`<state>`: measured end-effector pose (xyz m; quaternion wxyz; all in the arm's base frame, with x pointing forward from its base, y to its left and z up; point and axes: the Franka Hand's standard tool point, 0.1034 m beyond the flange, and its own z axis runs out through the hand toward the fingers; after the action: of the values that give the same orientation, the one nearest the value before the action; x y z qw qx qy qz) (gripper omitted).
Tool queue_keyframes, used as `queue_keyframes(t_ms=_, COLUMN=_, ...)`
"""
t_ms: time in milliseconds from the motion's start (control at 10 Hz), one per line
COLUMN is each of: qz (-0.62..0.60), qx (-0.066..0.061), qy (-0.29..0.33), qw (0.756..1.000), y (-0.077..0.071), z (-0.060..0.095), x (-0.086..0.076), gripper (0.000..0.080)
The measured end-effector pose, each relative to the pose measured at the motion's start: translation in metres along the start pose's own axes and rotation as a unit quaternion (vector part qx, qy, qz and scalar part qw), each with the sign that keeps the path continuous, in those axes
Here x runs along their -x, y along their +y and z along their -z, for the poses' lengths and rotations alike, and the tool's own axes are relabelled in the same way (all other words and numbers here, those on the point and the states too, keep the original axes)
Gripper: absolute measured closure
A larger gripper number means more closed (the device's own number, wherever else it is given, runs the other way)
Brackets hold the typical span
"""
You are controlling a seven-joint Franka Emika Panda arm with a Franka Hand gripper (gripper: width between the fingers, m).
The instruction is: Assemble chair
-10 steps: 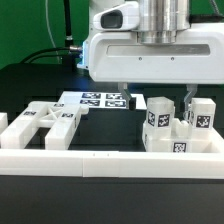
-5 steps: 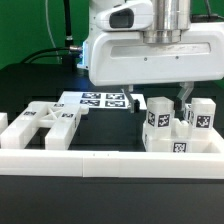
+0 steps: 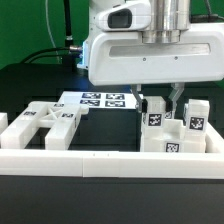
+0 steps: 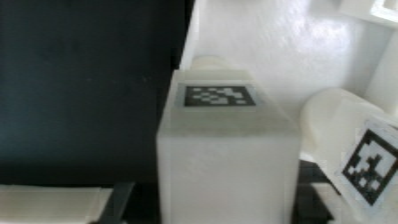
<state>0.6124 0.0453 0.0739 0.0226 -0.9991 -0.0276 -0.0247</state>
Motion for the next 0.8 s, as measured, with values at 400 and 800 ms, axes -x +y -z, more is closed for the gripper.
queue_keyframes(t_ms=400, qz=-0.197, qx=0.003, qy=0.001, qw=0.980, y=0.006, z=0.000, x=0.000, gripper=0.0515)
queue_keyframes(t_ms=800, qz=-0.288, qx=0.012, qy=0.007, qw=0.957, y=0.018, z=0.002, x=-0.002, gripper=0.0512)
